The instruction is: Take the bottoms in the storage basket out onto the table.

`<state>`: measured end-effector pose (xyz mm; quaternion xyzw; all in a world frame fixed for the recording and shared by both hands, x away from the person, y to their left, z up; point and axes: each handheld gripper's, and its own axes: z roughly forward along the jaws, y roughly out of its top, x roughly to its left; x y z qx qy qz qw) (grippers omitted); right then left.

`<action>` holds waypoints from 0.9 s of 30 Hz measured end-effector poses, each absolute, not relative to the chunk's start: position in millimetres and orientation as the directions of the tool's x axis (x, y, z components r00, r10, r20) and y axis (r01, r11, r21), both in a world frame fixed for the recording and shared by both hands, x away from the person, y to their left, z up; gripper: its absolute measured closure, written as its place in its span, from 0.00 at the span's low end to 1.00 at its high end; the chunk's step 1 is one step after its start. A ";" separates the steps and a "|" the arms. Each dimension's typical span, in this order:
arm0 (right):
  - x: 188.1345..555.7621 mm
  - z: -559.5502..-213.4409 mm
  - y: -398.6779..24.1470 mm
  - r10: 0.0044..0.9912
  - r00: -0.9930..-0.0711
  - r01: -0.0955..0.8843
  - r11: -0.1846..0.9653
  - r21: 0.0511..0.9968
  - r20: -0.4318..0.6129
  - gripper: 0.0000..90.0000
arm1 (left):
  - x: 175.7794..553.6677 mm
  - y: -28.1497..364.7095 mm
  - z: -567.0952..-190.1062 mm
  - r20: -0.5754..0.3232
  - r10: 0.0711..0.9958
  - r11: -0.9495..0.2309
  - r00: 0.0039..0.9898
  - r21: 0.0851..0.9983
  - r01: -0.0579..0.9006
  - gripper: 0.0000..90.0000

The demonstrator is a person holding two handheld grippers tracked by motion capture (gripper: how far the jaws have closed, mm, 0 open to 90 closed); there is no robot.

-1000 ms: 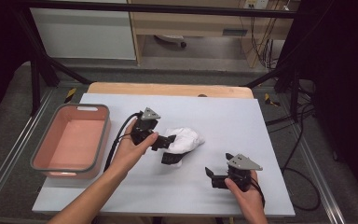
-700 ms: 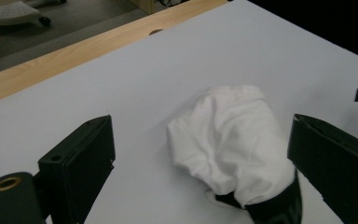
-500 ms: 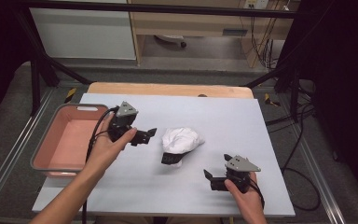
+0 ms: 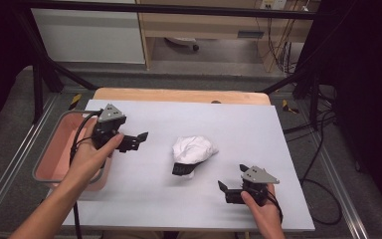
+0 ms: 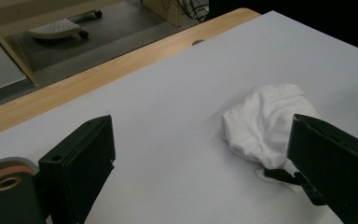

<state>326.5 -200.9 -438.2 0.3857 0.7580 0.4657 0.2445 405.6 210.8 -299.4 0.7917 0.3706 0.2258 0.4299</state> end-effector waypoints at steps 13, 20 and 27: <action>327.0 -438.4 -201.9 0.824 -0.566 0.367 0.261 0.893 -0.009 0.06 | 390.4 246.1 -298.2 0.026 0.796 -0.322 0.604 0.864 0.387 0.08; 326.8 -438.5 -202.1 0.825 -0.565 0.366 0.264 0.892 -0.013 0.06 | 384.9 269.2 -301.6 0.001 0.821 -0.275 0.571 0.878 0.393 0.08; 326.4 -437.1 -203.1 0.830 -0.558 0.360 0.257 0.897 -0.014 0.06 | 381.0 284.2 -309.1 0.000 0.827 -0.281 0.561 0.865 0.415 0.08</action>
